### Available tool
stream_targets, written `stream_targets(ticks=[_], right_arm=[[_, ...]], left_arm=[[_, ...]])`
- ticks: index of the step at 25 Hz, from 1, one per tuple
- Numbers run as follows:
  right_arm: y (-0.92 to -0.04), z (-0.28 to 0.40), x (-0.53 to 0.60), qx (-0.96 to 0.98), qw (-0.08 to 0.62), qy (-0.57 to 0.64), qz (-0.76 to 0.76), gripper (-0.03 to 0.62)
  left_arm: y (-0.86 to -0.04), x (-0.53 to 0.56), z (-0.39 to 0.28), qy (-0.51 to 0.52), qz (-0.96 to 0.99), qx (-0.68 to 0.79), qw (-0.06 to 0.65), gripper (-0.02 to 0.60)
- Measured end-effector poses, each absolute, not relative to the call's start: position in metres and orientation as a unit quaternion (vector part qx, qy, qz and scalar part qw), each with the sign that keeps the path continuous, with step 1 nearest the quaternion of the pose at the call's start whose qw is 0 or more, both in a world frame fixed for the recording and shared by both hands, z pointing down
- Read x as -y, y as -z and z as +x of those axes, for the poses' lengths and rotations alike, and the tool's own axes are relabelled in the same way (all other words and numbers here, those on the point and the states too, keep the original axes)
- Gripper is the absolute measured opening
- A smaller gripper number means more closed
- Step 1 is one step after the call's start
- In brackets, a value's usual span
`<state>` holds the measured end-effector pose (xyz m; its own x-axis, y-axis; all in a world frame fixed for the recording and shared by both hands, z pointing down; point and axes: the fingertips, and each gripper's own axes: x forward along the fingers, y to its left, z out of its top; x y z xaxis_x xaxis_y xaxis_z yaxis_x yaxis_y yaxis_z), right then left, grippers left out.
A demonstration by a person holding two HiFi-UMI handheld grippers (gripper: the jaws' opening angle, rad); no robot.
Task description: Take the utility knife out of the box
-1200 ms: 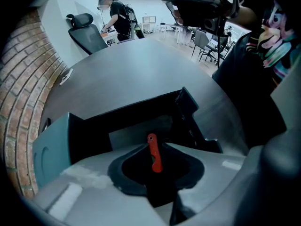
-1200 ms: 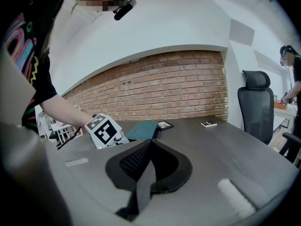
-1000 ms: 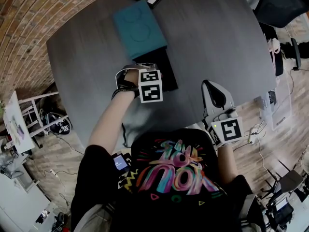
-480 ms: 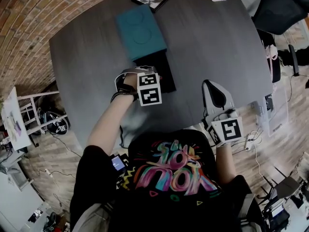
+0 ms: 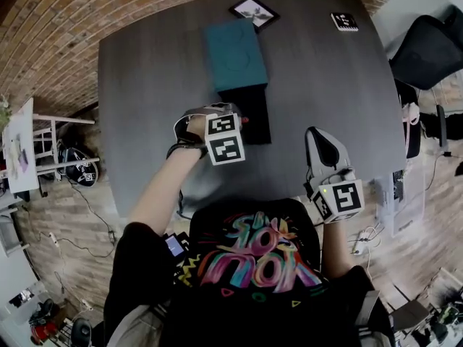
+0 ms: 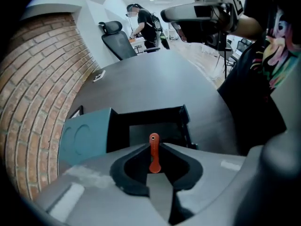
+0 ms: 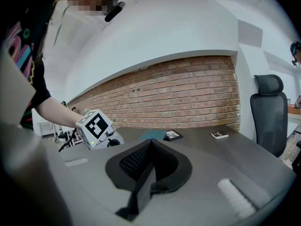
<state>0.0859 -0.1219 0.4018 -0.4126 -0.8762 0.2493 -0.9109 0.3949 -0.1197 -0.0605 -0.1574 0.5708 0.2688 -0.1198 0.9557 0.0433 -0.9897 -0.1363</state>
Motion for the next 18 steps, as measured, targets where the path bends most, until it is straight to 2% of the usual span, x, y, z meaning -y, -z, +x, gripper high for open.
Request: stream_targets(ticks=[14, 18], right_arm=[[-0.38, 0.042, 0.143, 0.882, 0.075, -0.079, 0.459, 0.0], [-0.371, 0.029, 0.151, 0.893, 0.078, -0.064, 0.439, 0.0]], left_arm=[[-0.471, 0.171, -0.079, 0.509, -0.833, -0.2, 0.087, 0.055], [-0.442, 0.174, -0.094, 0.457, -0.843, -0.274, 0.069, 0.055]])
